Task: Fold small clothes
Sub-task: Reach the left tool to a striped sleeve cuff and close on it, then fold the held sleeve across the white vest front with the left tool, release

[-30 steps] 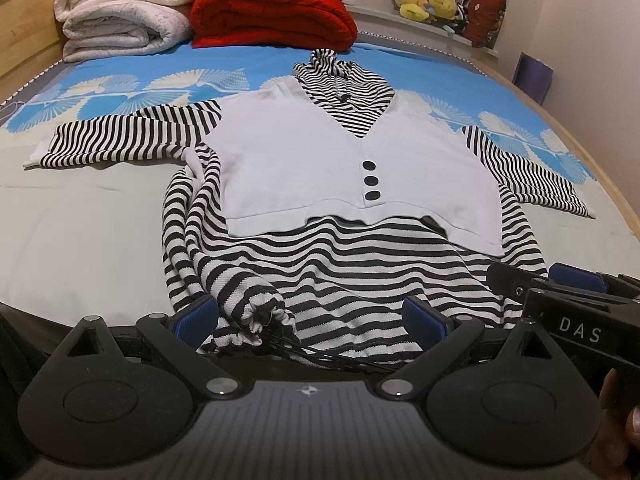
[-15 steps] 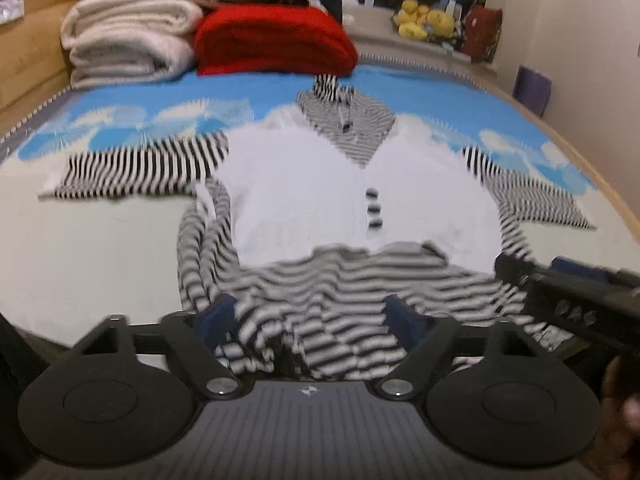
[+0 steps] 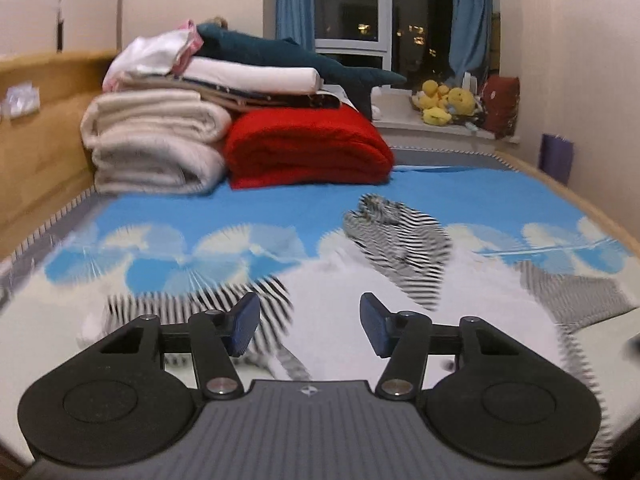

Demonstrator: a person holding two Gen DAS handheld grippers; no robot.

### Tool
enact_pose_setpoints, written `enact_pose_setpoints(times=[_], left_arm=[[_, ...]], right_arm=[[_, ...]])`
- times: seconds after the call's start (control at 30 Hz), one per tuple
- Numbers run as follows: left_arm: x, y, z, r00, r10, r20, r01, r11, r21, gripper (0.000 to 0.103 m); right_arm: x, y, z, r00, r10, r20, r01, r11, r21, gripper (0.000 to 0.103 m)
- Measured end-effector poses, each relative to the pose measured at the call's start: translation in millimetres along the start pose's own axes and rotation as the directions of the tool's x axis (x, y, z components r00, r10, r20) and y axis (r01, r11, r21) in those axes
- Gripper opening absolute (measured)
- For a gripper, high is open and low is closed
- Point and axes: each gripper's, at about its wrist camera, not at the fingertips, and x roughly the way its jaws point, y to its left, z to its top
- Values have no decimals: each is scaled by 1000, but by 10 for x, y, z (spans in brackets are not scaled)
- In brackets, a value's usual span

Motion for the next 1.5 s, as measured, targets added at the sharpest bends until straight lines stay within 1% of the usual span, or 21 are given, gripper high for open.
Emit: enact_pose_setpoints(times=[0.13,0.2,0.27,0.37,0.5,0.57,0.6,0.67,0.73,0.83,0.9,0.97,1.03,1.1,1.17,1.23,1.27,1.37,1.43,1.47,1.5], left_arm=[[641,261,187,1000,10,-23,-7,995,98,57],[929,437,274,1000,10,-29,-8,996,86,57],[1182,676,282,999,15,-50,-14,1000,25,56],[1632,1074,239,983,7,-185,-34,989,-141,48],[2071,1586,161,946,23,-324,-128,943,-307,45],[2219,1810,46,928,31,-372,-174,917,-359,45],[2293,1913,-14,912,24,-410,-198,900,-388,45],[2363,2161,-145,897,-8,-441,-226,850,-475,45],[2423,2376,-299,879,-7,-476,-273,812,-516,46],[2490,2676,-527,840,-1,-543,-357,752,-554,47],[2536,2879,-697,827,-13,-561,-399,690,-604,49],[2573,3058,-829,812,-16,-584,-449,622,-641,51],[2617,3198,-931,811,-24,-584,-472,562,-679,52],[2671,3286,-1023,806,-24,-592,-498,515,-698,52],[2755,3326,-1105,797,-23,-604,-517,489,-702,52],[2804,3333,-1156,791,-18,-612,-530,481,-699,51],[2808,3324,-1145,793,-5,-609,-531,485,-695,50],[2794,3267,-1045,790,58,-610,-548,513,-661,5],[2746,3144,-870,779,138,-611,-571,559,-601,4],[2746,3043,-736,775,185,-605,-576,600,-555,4],[2710,2879,-541,781,238,-577,-567,656,-498,4]], right_arm=[[115,-197,502,997,1,83,5,997,-74,61],[211,-272,736,992,-2,126,15,995,-100,62],[341,-336,912,988,-18,153,35,993,-112,62],[611,-419,1126,985,-41,167,60,992,-110,64],[1045,-372,1334,988,-33,151,49,993,-105,66],[1347,-287,1426,996,4,89,7,993,-117,74],[1507,-231,1452,999,27,36,-22,991,-131,76],[1809,-109,1456,997,67,-33,-72,986,-154,76],[1997,-18,1424,994,96,-47,-103,982,-161,76],[2251,51,1274,987,129,-95,-141,981,-130,76],[2386,110,1228,978,132,-163,-149,984,-95,76],[2454,140,1270,971,161,-175,-176,982,-73,76],[2513,202,1302,969,177,-170,-195,976,-96,76],[2544,230,1325,972,174,-158,-194,974,-120,75],[2607,171,1340,973,162,-163,-182,977,-115,67],[2658,47,1328,972,143,-184,-162,982,-92,48],[2681,-5,1318,973,130,-190,-148,986,-80,44],[2725,-148,1298,975,101,-195,-113,992,-51,37],[2727,-222,1301,977,89,-192,-97,995,-34,37],[2729,-249,1298,978,82,-192,-89,996,-29,37],[2725,-278,1296,979,75,-191,-81,996,-25,37]])
